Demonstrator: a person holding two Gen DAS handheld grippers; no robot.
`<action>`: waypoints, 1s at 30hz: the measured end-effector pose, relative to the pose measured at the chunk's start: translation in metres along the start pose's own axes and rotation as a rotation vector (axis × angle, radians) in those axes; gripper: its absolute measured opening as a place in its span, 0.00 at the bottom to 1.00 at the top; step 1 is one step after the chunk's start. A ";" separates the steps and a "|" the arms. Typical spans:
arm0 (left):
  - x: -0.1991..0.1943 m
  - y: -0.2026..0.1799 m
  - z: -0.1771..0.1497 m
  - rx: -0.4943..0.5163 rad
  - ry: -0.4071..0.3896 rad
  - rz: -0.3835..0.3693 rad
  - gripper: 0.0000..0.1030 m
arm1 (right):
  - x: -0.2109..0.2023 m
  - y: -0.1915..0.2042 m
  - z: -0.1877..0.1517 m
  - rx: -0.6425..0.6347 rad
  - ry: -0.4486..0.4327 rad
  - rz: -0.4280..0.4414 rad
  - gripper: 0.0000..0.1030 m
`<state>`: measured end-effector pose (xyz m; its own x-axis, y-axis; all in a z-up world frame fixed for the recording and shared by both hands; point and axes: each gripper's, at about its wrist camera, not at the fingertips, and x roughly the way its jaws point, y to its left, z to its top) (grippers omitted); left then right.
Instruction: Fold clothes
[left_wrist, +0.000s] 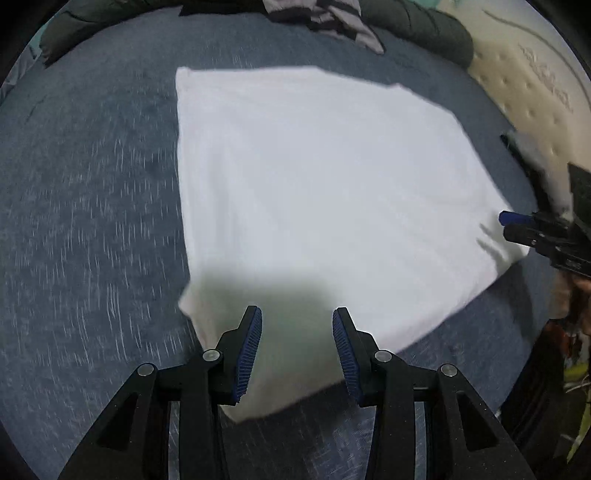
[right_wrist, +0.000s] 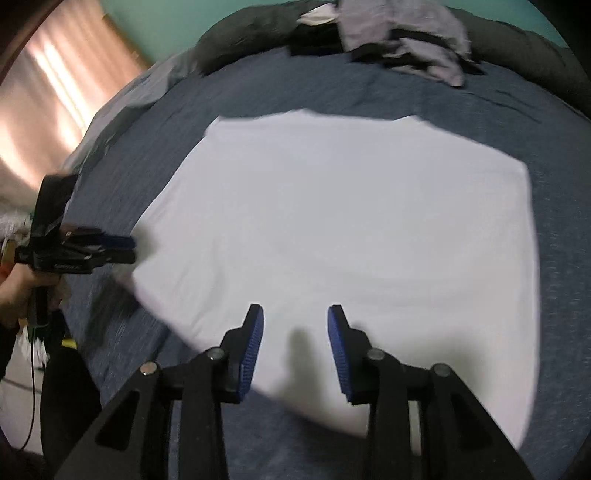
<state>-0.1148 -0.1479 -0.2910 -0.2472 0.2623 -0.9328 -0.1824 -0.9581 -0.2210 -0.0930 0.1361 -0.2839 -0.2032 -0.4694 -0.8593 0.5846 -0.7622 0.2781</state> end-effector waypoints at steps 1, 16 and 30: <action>0.003 0.000 -0.004 0.002 0.008 0.010 0.42 | 0.005 0.009 -0.004 -0.006 0.008 0.004 0.35; 0.014 0.019 -0.028 -0.022 0.050 0.024 0.42 | 0.028 0.007 -0.025 -0.015 0.095 -0.123 0.22; 0.013 0.022 -0.028 -0.030 0.071 0.017 0.42 | 0.061 0.058 -0.021 -0.153 0.137 -0.113 0.21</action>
<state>-0.0953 -0.1684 -0.3153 -0.1818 0.2377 -0.9542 -0.1495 -0.9658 -0.2121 -0.0545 0.0724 -0.3294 -0.1717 -0.3127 -0.9342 0.6784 -0.7252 0.1180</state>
